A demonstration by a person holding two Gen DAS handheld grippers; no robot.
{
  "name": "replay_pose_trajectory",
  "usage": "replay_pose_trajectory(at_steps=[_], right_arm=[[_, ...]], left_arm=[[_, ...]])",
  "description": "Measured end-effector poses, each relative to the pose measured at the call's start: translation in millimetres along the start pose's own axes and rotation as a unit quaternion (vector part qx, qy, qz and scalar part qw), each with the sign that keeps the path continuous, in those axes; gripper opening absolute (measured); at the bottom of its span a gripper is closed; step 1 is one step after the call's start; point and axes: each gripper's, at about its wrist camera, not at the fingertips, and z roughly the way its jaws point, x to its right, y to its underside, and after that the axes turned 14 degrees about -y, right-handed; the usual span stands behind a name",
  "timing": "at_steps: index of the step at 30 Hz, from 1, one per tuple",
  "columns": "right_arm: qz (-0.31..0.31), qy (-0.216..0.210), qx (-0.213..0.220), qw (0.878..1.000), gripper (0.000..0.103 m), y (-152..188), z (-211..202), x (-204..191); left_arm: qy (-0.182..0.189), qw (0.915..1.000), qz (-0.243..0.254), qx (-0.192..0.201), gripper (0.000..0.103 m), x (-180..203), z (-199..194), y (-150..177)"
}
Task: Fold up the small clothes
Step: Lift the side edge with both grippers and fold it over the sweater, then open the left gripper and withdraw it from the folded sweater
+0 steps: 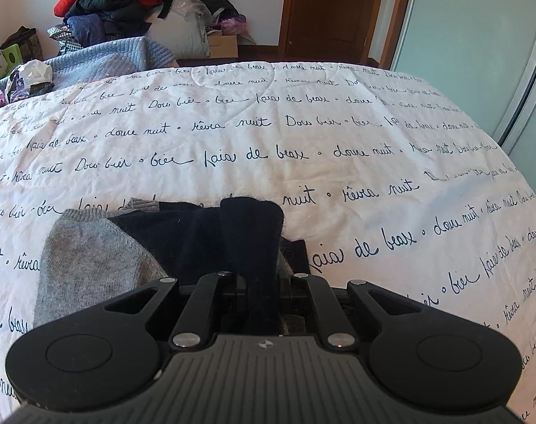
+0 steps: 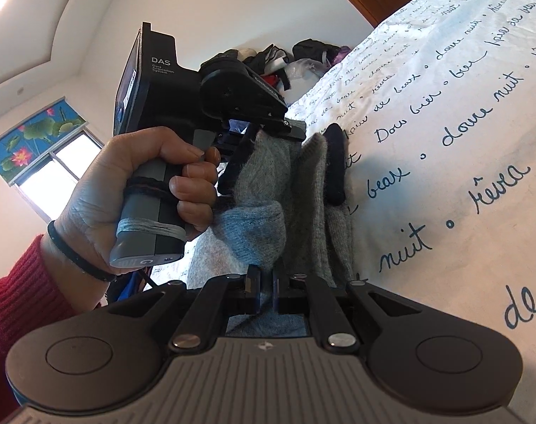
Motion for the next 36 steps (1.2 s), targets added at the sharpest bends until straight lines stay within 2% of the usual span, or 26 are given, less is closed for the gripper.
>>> replay_pose_trajectory(at_steps=[6, 11, 17, 20, 22, 23, 25, 28, 30, 33, 36], right_arm=[[0.000, 0.000, -0.001, 1.000, 0.006, 2, -5, -5], [0.018, 0.007, -0.005, 1.000, 0.006, 5, -10, -2], [0.073, 0.029, -0.021, 0.997, 0.007, 6, -18, 14], [0.083, 0.031, -0.029, 0.996, 0.007, 4, -25, 18], [0.077, 0.037, -0.033, 0.996, 0.007, 1, -31, 17], [0.071, 0.047, -0.029, 0.996, 0.007, 0, -35, 15], [0.028, 0.081, -0.008, 0.996, 0.008, -6, -46, 2], [-0.042, 0.077, 0.012, 0.996, 0.008, -20, -47, -24], [-0.076, 0.060, 0.004, 0.995, 0.008, -28, -36, -36], [-0.084, 0.053, -0.029, 0.995, 0.008, -33, -11, -36], [-0.060, 0.094, -0.064, 0.992, 0.008, -26, 9, -19]], left_arm=[[0.008, 1.0000, 0.003, 0.001, 0.013, 3, 1, -2], [0.043, 0.9991, -0.001, -0.001, 0.018, 8, 4, -1], [0.038, 0.9983, 0.017, 0.040, 0.036, 10, -13, 1], [0.024, 0.9970, 0.025, 0.070, 0.052, -6, -26, 6], [0.012, 0.9957, 0.026, 0.088, 0.059, -23, -37, 15], [0.006, 0.9951, 0.029, 0.094, 0.060, -32, -41, 22], [-0.008, 0.9940, 0.030, 0.105, 0.063, -52, -51, 37], [-0.026, 0.9926, 0.031, 0.114, 0.067, -80, -64, 64], [-0.030, 0.9919, 0.042, 0.116, 0.067, -93, -70, 83], [-0.048, 0.9906, 0.062, 0.112, 0.067, -107, -73, 109], [-0.052, 0.9924, 0.064, 0.092, 0.067, -122, -71, 133]])
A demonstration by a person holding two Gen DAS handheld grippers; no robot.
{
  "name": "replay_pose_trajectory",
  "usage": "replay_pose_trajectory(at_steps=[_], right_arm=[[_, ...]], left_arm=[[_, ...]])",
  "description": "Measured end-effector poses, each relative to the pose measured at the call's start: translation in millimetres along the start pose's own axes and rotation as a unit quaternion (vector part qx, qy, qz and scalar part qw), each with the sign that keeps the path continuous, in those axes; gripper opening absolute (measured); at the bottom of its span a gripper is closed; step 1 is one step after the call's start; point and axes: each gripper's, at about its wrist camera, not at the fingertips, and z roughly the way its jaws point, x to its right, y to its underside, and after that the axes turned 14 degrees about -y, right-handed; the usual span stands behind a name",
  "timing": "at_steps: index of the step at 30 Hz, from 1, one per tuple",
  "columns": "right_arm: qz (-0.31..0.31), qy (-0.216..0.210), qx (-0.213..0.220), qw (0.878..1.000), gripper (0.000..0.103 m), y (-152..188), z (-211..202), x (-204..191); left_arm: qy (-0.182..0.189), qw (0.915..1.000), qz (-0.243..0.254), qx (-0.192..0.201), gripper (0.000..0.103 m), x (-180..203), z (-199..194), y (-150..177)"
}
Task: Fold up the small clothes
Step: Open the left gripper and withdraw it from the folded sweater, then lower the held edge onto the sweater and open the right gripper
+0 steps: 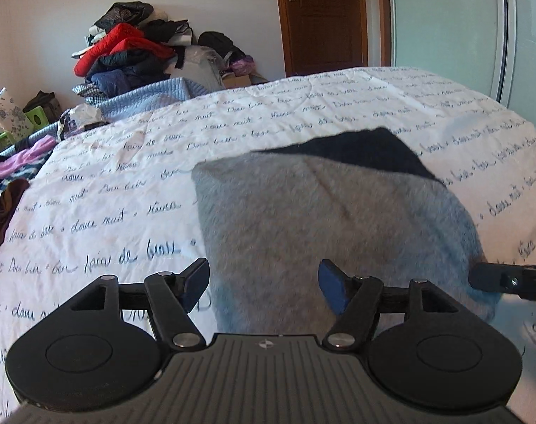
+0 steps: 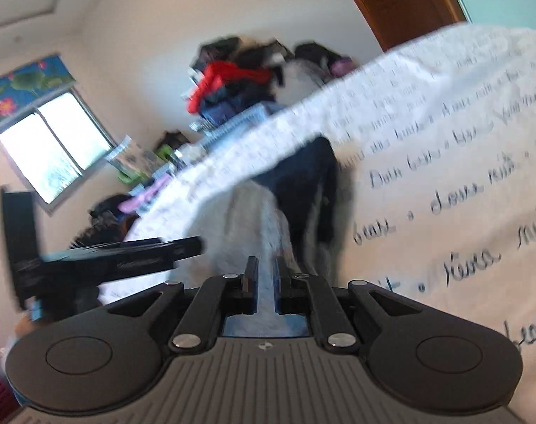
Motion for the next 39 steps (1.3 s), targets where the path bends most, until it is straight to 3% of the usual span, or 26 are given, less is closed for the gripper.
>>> replay_pose_trajectory(at_steps=[4, 7, 10, 12, 15, 16, 18, 19, 20, 24, 27, 30, 34, 36, 38, 39], right_arm=[[0.030, 0.007, 0.007, 1.000, 0.009, 13, -9, 9], [-0.009, 0.015, 0.021, 1.000, 0.010, 10, -15, -6], [-0.020, 0.038, 0.000, 0.999, 0.017, 10, -6, -2], [-0.026, 0.047, -0.010, 0.999, 0.017, 13, -5, 0], [-0.056, 0.052, 0.011, 0.997, 0.019, 14, -14, -11], [-0.074, 0.060, 0.013, 0.995, 0.025, 12, -15, -16], [-0.104, 0.070, 0.010, 0.992, 0.048, 7, -14, -23], [-0.111, 0.062, 0.010, 0.992, 0.063, 3, -15, -23], [-0.111, 0.051, 0.010, 0.992, 0.066, -1, -15, -22], [-0.073, 0.022, -0.008, 0.997, 0.066, -17, -7, 1], [0.007, -0.033, -0.036, 0.999, 0.066, -26, 5, 37], [0.060, -0.082, -0.052, 0.993, 0.066, -32, 20, 62], [0.096, -0.152, -0.075, 0.981, 0.066, -39, 42, 75], [0.098, -0.180, -0.094, 0.974, 0.066, -38, 50, 71], [0.092, -0.182, -0.106, 0.973, 0.063, -35, 56, 65], [0.090, -0.173, -0.108, 0.975, 0.058, -34, 58, 63]], left_arm=[[-0.004, 0.9996, -0.021, -0.019, 0.073, -15, 1, 26], [0.004, 0.9978, -0.057, -0.034, 0.076, -24, 5, 38], [0.009, 0.9958, -0.082, -0.040, 0.076, -30, 1, 42], [0.008, 0.9954, -0.088, -0.035, 0.076, -31, -5, 42], [0.014, 0.9945, -0.100, -0.029, 0.079, -33, -12, 39], [0.017, 0.9942, -0.103, -0.026, 0.082, -34, -13, 38], [0.026, 0.9934, -0.110, -0.021, 0.085, -37, -13, 34], [0.032, 0.9927, -0.116, -0.017, 0.086, -39, -12, 33], [0.041, 0.9916, -0.122, -0.013, 0.086, -42, -10, 33], [0.107, 0.9787, -0.174, -0.022, 0.087, -63, 10, 36], [0.161, 0.9628, -0.210, -0.054, 0.087, -77, 31, 43], [0.207, 0.9482, -0.230, -0.075, 0.087, -82, 51, 48], [0.258, 0.9362, -0.228, -0.070, 0.087, -78, 57, 50], [0.282, 0.9337, -0.210, -0.067, 0.079, -74, 53, 52], [0.276, 0.9417, -0.183, -0.058, 0.053, -67, 48, 55], [0.261, 0.9476, -0.173, -0.062, 0.032, -65, 50, 56]])
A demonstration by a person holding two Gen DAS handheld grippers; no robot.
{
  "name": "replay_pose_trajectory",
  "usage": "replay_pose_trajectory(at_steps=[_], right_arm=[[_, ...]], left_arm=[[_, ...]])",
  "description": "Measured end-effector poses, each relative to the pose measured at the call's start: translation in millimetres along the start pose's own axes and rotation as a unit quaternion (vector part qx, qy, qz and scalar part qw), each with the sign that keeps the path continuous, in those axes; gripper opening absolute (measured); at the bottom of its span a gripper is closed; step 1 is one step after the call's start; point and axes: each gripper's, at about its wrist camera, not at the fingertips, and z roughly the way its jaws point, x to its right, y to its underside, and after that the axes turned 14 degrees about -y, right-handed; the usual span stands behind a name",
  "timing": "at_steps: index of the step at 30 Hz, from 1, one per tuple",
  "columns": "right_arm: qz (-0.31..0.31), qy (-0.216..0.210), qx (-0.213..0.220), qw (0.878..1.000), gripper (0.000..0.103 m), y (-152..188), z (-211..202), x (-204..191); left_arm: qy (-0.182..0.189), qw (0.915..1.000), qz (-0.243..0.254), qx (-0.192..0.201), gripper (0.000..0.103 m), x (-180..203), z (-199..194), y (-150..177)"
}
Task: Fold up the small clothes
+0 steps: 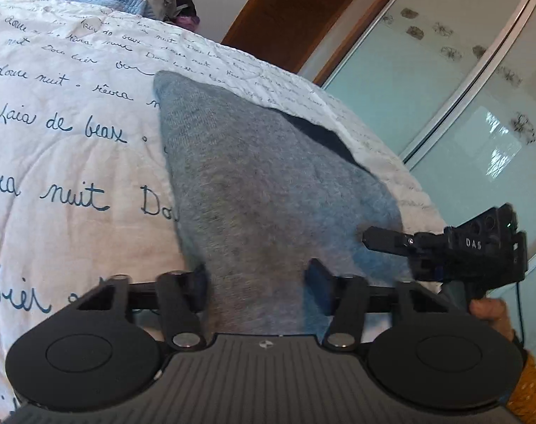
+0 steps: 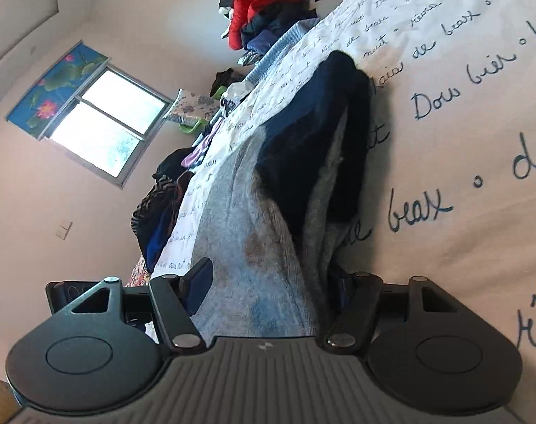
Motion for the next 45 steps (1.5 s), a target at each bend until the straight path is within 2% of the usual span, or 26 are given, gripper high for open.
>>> replay_pose_trajectory(at_steps=[1, 2, 4, 8, 10, 11, 13, 15, 18, 20, 22, 25, 28, 32, 35, 36, 38, 40, 45], right_arm=[[0.010, 0.010, 0.000, 1.000, 0.038, -1, 2, 2], [0.028, 0.015, 0.006, 0.999, 0.020, -2, 4, 6], [0.050, 0.006, 0.021, 0.998, 0.016, -1, 4, 11], [0.048, 0.002, 0.035, 0.998, 0.014, 6, 4, -2], [0.043, -0.005, 0.039, 0.998, 0.014, 10, 2, -10], [0.039, -0.003, 0.040, 0.998, 0.014, 13, 2, -13], [0.030, 0.027, 0.037, 0.998, 0.014, 16, 4, -15], [0.020, 0.066, 0.023, 0.997, 0.017, 17, 7, -13], [0.010, 0.091, 0.025, 0.995, 0.019, 23, 0, -23], [-0.033, 0.136, 0.032, 0.990, 0.027, 31, -9, -42], [-0.092, 0.184, 0.048, 0.977, 0.029, 44, -19, -65], [-0.149, 0.197, 0.037, 0.968, 0.030, 61, -17, -84], [-0.135, 0.221, 0.007, 0.966, 0.029, 70, -3, -72], [-0.142, 0.248, 0.030, 0.958, 0.030, 84, -6, -89], [-0.166, 0.264, 0.028, 0.950, 0.031, 98, -6, -110], [-0.170, 0.264, 0.028, 0.949, 0.034, 101, -6, -115], [-0.179, 0.262, 0.028, 0.948, 0.057, 108, -6, -126], [-0.193, 0.259, 0.032, 0.946, 0.067, 115, -6, -137], [-0.206, 0.261, 0.030, 0.943, 0.077, 125, -5, -155]], left_arm=[[-0.005, 1.0000, -0.005, -0.003, 0.023, -2, 1, -1], [0.003, 0.9997, -0.023, -0.006, 0.021, -7, 1, -3], [0.008, 0.9989, -0.045, -0.002, 0.014, -15, -3, -7], [-0.014, 0.9994, -0.015, 0.026, 0.012, -9, -25, -12], [-0.013, 0.9991, -0.018, 0.035, 0.012, -12, -35, -13], [-0.013, 0.9992, -0.021, 0.031, 0.012, -15, -36, -12], [-0.030, 0.9991, -0.026, 0.015, 0.013, -16, -31, -8], [-0.053, 0.9985, -0.012, 0.006, 0.018, -11, -26, -3], [-0.093, 0.9954, 0.005, 0.023, 0.035, -3, -37, 2], [-0.126, 0.9911, 0.021, 0.038, 0.054, 5, -48, 5], [-0.162, 0.9845, 0.033, 0.057, 0.085, 15, -58, 9], [-0.209, 0.9739, 0.060, 0.064, 0.087, 34, -64, 19], [-0.239, 0.9678, 0.062, 0.047, 0.087, 45, -60, 27], [-0.247, 0.9671, 0.037, 0.049, 0.087, 51, -69, 39], [-0.258, 0.9642, 0.028, 0.056, 0.087, 56, -77, 50], [-0.261, 0.9634, 0.027, 0.055, 0.087, 57, -78, 52], [-0.267, 0.9619, 0.024, 0.054, 0.087, 58, -82, 56], [-0.278, 0.9583, 0.026, 0.059, 0.087, 61, -86, 60], [-0.303, 0.9502, 0.024, 0.066, 0.087, 64, -98, 70]])
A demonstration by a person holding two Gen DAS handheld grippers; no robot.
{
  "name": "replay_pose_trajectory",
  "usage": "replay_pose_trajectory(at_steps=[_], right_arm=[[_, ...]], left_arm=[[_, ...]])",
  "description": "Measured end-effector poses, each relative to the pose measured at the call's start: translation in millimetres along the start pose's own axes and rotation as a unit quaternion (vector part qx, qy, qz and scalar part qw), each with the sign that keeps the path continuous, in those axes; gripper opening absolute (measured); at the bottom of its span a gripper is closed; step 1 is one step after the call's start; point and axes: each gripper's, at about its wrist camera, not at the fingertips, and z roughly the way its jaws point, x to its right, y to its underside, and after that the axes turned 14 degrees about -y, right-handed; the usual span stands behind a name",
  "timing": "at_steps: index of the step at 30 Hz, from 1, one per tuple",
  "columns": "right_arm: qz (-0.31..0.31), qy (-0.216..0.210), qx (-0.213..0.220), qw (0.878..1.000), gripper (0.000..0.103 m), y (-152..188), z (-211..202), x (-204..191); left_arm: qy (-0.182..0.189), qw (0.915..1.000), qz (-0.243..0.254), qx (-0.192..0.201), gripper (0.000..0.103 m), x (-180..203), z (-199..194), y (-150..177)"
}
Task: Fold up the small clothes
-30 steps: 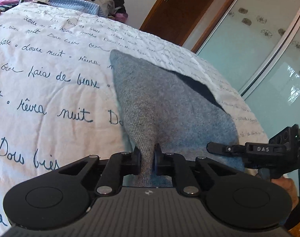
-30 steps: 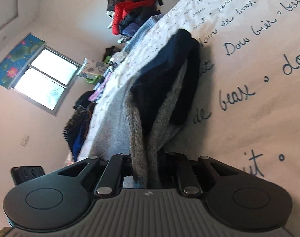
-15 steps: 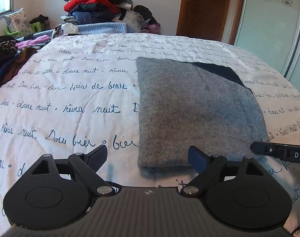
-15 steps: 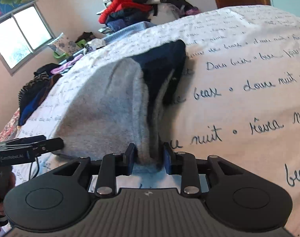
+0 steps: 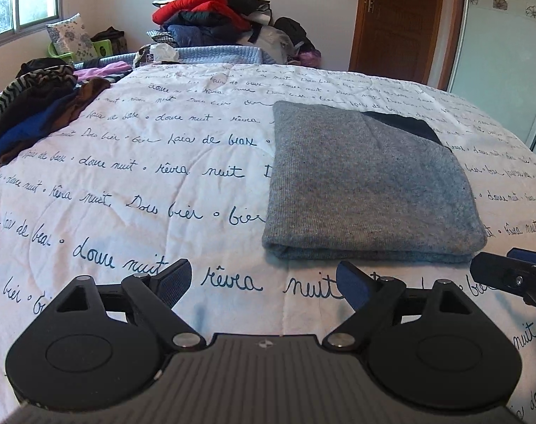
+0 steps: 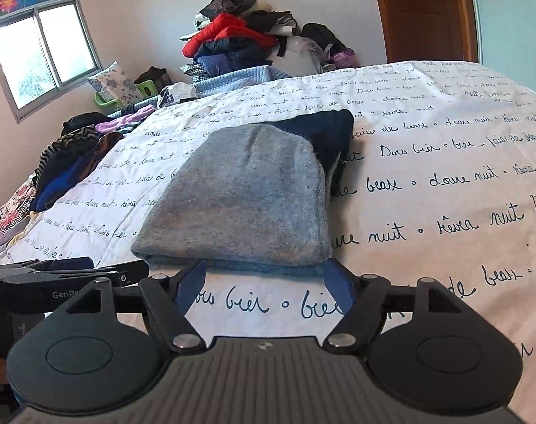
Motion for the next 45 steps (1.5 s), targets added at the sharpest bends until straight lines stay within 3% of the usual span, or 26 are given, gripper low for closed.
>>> replay_pose_trajectory(at_steps=[4, 10, 18, 45], right_arm=[[-0.019, 0.011, -0.004, 1.000, 0.090, 8, -1, -13], [-0.027, 0.043, -0.003, 0.999, 0.098, 19, 3, -17], [-0.022, 0.076, 0.000, 0.997, 0.098, 28, 12, -5], [-0.064, 0.106, -0.008, 0.992, 0.099, 37, 33, 2]], left_arm=[[-0.011, 0.9999, -0.005, 0.001, 0.087, -3, -6, 5], [-0.023, 0.9995, -0.011, 0.018, 0.088, -4, -10, 13], [-0.048, 0.9987, -0.010, 0.011, 0.088, 0, 2, 22], [-0.067, 0.9977, -0.010, 0.011, 0.093, 4, 17, 35]])
